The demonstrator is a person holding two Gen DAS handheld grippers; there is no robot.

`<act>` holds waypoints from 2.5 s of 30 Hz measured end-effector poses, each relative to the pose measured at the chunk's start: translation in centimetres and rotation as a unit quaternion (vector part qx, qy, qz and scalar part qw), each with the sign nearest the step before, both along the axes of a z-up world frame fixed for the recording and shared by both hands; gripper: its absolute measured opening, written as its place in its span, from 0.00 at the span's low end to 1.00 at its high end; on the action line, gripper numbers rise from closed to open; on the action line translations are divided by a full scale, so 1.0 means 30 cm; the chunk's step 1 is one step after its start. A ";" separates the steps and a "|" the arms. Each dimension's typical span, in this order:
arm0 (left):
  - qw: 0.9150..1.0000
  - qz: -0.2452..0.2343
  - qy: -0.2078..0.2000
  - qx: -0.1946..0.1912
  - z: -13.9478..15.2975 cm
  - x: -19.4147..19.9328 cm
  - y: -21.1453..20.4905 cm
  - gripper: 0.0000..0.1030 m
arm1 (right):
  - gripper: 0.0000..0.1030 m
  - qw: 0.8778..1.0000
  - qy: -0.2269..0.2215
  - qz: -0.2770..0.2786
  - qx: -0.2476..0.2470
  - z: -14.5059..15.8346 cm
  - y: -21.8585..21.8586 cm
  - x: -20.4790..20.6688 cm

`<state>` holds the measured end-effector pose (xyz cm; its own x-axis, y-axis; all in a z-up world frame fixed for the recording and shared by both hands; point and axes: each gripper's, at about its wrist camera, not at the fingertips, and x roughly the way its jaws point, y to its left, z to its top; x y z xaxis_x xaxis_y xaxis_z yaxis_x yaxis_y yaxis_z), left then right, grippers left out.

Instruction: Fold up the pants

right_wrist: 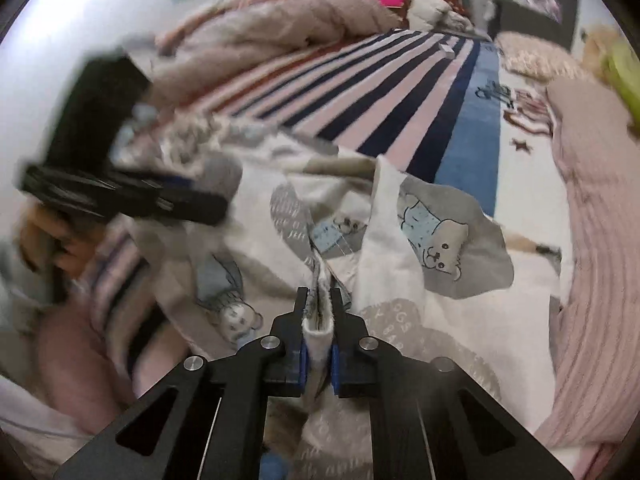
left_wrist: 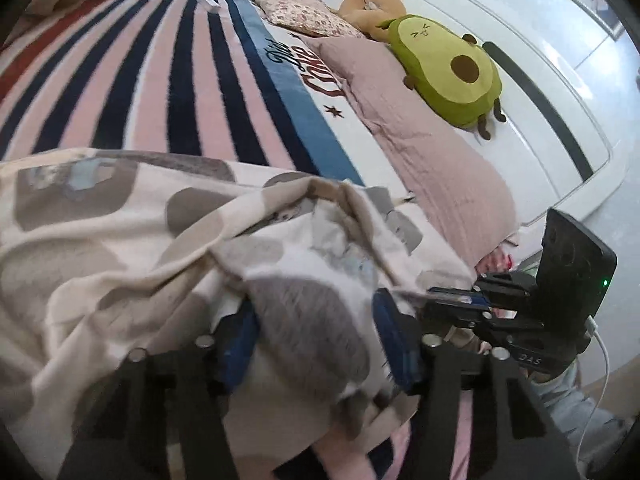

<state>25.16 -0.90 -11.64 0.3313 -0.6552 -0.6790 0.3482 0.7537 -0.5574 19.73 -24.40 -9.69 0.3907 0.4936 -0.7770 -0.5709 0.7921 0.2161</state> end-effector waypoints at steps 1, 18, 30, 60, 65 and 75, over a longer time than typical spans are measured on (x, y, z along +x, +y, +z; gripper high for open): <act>1.000 0.001 -0.001 0.007 -0.001 0.009 -0.010 0.21 | 0.02 1.000 -0.005 -0.006 0.002 0.013 -0.007 0.002; 0.980 0.057 -0.059 0.179 0.107 0.078 0.015 0.65 | 0.36 1.000 0.013 0.009 0.020 0.000 0.036 -0.011; 0.993 -0.029 0.003 0.113 -0.035 -0.076 -0.037 0.53 | 0.36 0.999 -0.012 0.034 -0.027 -0.047 0.118 0.022; 0.993 -0.054 -0.015 0.102 0.037 -0.026 -0.248 0.40 | 0.53 0.998 -0.016 0.013 -0.060 -0.097 -0.004 0.011; 0.992 -0.055 -0.010 0.117 -0.025 0.023 -0.329 0.33 | 0.04 0.994 -0.058 -0.025 -0.088 -0.072 -0.091 0.001; 0.984 -0.022 -0.065 0.167 0.048 -0.025 -0.282 0.02 | 0.04 0.993 -0.061 -0.098 -0.007 0.014 -0.273 0.044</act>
